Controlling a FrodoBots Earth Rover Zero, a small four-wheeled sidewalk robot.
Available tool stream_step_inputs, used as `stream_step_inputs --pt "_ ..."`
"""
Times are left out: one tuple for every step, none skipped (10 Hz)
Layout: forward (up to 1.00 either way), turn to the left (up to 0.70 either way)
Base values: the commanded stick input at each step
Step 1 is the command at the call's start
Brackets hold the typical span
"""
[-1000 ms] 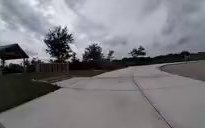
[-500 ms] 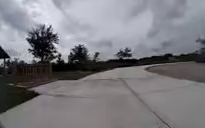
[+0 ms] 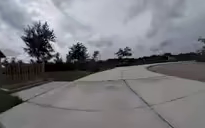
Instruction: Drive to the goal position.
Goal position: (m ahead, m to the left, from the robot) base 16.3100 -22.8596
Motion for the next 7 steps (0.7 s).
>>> stream_step_inputs --pt "0.85 0.0" --pt "0.85 0.0" --pt "0.85 -0.12" --pt "0.85 -0.34" --pt "0.85 -0.29" --pt "0.85 -0.01" --pt "0.85 0.0"
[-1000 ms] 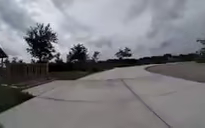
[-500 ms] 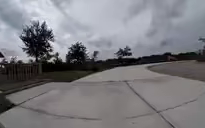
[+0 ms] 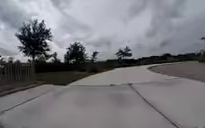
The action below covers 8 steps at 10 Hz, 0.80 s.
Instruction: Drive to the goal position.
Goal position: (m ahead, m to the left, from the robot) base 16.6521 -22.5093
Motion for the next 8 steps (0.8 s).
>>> stream_step_inputs --pt "0.85 0.0" --pt "0.85 0.0" --pt "0.85 0.0" --pt "0.85 0.0" --pt "0.85 0.0" --pt "0.85 0.0" --pt "0.85 0.0" --pt "0.85 0.0"
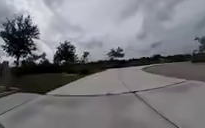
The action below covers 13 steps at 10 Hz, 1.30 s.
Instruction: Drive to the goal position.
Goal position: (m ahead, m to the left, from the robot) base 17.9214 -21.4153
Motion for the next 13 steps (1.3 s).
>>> stream_step_inputs --pt "0.85 0.0" --pt "0.85 0.0" --pt "0.85 0.0" --pt "0.85 0.0" --pt "0.85 0.0" --pt "0.85 0.0" --pt "0.85 0.0" --pt "0.85 0.0" --pt "0.85 0.0" --pt "0.85 0.0" --pt "0.85 0.0" --pt "0.85 0.0" --pt "0.85 0.0"
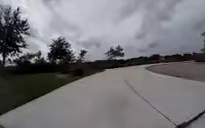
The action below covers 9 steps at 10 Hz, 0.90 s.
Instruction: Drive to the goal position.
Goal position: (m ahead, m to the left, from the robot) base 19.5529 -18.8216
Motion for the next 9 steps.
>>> stream_step_inputs --pt "0.85 0.0" --pt "0.85 -0.16" --pt "0.85 -0.34" --pt "0.85 -0.34" --pt "0.85 -0.34" --pt "0.85 -0.32" --pt "0.85 -0.04" --pt "0.85 0.0" --pt "0.85 0.0"
